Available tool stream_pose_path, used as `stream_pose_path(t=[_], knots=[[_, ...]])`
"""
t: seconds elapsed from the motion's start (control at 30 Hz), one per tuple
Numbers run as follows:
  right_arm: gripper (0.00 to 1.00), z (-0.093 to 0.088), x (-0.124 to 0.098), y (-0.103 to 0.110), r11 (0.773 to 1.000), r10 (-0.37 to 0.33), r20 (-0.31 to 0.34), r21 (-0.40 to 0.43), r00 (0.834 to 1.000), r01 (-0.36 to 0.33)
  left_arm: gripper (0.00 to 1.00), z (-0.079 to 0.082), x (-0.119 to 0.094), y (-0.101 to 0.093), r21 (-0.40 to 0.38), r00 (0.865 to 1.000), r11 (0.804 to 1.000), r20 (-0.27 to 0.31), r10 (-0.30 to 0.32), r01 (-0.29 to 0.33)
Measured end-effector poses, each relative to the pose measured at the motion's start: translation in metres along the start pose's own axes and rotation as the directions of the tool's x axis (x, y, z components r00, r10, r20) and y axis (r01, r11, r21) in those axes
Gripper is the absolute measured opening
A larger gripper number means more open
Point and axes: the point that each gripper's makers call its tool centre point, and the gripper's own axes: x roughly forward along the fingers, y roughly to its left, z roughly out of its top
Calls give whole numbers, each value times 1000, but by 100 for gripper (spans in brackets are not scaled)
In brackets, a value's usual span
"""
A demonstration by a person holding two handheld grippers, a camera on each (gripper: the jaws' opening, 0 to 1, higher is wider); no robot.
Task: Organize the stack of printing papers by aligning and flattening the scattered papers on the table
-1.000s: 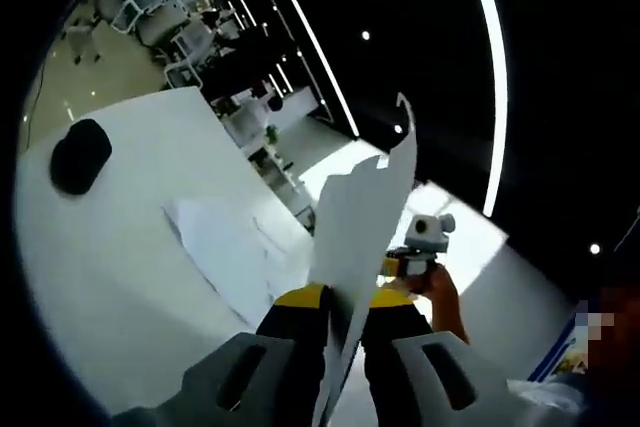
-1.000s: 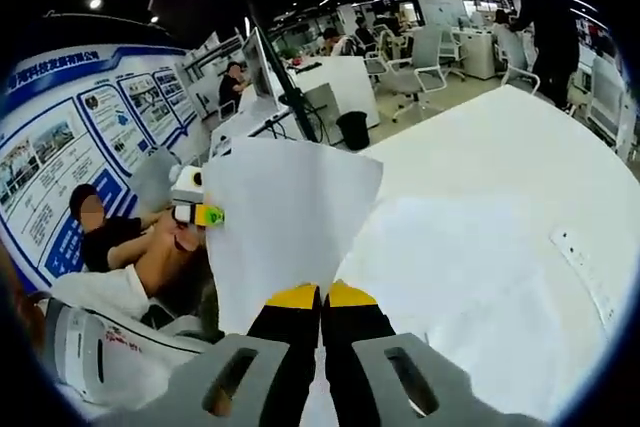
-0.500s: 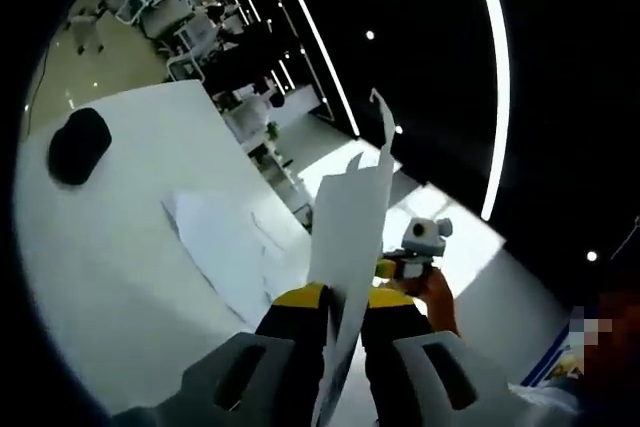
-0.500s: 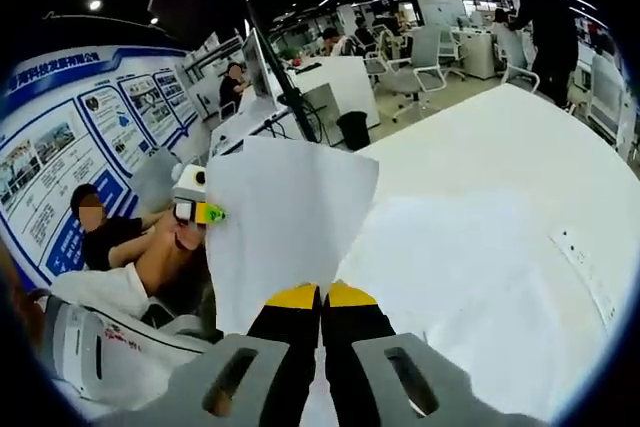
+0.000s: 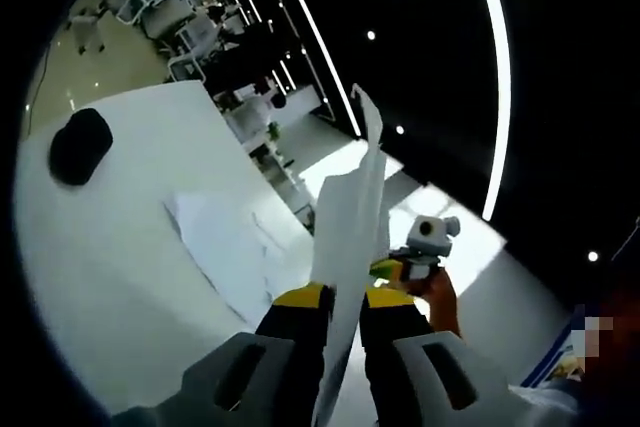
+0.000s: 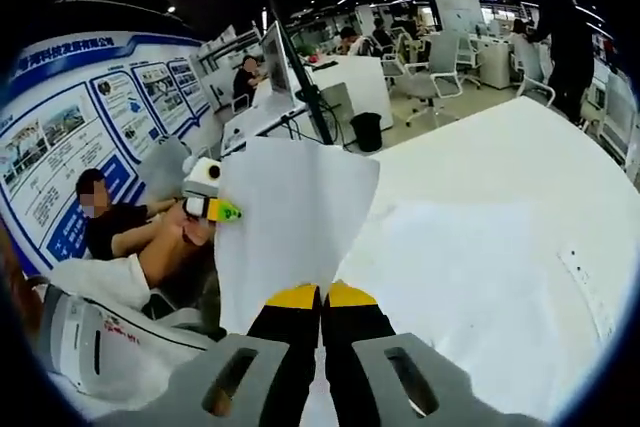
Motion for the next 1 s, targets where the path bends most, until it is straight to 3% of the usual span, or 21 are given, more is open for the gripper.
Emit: stream_pose_path(t=[1.0], knots=[[0,6,21,17,999,47,-32,-19,998,-48,16,0,2,-3,5,1000,1000,2,-6,6]])
